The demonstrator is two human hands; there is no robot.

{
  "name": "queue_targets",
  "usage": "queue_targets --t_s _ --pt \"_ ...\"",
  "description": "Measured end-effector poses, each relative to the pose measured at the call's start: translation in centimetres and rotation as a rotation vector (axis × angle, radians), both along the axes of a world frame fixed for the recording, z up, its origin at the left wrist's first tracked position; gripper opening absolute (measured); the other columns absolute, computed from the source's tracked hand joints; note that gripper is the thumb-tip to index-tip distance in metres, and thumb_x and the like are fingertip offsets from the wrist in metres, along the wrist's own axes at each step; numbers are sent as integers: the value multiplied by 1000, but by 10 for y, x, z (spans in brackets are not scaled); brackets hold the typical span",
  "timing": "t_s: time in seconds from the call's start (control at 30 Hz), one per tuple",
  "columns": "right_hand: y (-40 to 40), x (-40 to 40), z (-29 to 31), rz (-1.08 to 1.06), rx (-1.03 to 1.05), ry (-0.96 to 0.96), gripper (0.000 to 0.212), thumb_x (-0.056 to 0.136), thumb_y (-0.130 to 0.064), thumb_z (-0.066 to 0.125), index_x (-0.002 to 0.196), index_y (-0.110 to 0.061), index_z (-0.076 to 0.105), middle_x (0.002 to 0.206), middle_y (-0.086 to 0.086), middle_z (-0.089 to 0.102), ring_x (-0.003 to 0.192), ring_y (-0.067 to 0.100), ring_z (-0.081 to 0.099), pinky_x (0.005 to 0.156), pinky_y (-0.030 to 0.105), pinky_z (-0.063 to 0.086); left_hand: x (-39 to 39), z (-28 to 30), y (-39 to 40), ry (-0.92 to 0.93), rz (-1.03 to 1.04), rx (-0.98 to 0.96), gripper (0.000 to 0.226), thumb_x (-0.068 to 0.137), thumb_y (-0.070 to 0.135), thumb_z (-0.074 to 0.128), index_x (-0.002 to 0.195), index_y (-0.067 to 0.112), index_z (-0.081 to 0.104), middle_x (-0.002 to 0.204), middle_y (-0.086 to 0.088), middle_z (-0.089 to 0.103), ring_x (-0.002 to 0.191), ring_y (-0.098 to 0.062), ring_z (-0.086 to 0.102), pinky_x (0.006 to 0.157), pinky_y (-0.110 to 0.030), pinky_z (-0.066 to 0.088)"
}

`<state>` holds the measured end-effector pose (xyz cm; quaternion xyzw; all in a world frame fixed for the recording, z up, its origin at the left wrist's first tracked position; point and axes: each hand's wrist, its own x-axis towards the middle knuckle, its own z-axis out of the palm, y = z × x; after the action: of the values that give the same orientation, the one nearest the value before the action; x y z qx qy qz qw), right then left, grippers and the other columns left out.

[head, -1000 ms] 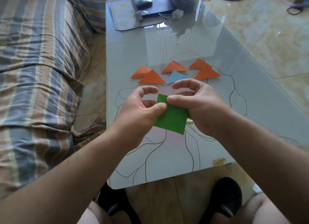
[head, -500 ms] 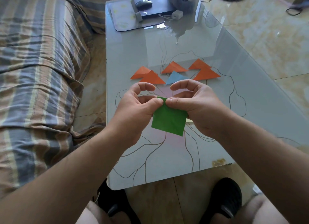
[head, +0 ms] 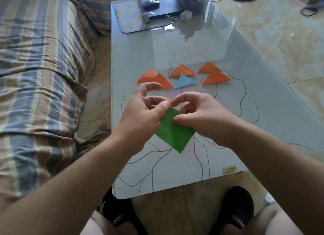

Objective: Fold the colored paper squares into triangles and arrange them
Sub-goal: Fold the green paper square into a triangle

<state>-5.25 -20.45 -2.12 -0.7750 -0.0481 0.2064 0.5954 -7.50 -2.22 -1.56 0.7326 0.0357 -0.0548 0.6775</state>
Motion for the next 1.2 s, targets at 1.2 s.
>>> queue_targets --t_s 1.2 --pt "-4 5 1 -228 106 -302 9 91 -12 78 82 -12 76 71 10 72 65 18 64 66 40 55 10 7 1 435 153 -537 23 105 16 51 101 6 71 81 -10 73 68 -16 72 65 -31 63"
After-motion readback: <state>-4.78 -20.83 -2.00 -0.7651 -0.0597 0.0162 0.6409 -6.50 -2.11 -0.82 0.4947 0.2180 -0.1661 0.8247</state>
